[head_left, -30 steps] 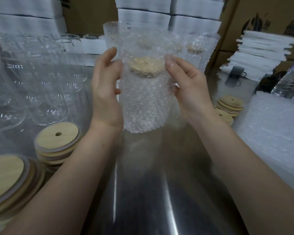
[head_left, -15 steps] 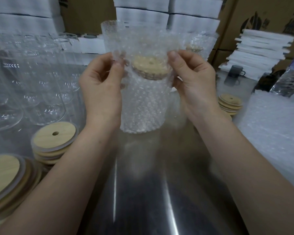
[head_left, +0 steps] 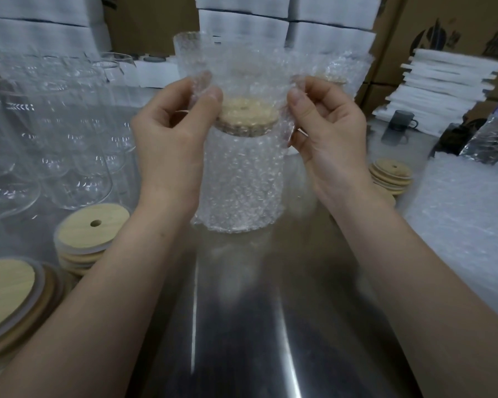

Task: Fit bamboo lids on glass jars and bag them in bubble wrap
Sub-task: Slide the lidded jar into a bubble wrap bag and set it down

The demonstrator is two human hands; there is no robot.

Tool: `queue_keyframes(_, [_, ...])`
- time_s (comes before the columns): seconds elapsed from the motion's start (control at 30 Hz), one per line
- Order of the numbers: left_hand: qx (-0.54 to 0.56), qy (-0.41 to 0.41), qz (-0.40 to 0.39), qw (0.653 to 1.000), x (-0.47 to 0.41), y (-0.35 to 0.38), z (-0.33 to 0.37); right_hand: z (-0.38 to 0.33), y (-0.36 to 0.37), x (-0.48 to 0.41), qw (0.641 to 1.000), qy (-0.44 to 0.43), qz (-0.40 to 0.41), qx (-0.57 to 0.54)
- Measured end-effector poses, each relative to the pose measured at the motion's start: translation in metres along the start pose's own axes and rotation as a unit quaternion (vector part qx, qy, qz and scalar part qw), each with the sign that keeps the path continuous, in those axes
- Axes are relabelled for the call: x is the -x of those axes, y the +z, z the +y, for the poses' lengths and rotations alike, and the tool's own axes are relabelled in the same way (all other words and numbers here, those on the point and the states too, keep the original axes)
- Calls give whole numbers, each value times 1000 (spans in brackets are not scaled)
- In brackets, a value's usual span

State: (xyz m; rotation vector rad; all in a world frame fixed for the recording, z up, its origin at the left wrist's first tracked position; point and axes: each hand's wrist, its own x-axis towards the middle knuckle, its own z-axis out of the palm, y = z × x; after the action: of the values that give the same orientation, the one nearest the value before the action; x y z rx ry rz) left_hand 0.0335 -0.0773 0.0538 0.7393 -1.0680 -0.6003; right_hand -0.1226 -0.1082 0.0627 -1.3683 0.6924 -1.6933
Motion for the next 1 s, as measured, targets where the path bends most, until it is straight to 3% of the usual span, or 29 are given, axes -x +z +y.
queue_keyframes(0.2, [6, 0, 49, 999, -4, -1, 2, -1, 2, 0, 998, -12, -61, 28])
queue_keyframes(0.5, [34, -18, 50, 998, -7, -6, -9, 4, 1, 0, 999, -41, -28, 4])
queue_keyframes(0.8, [149, -81, 58, 984, -10, -7, -27, 8, 2, 2, 997, 28, -7, -75])
queue_keyframes(1.0, [141, -104, 66, 982, -3, -5, -34, 16, 2, 3, 995, 41, 42, -78])
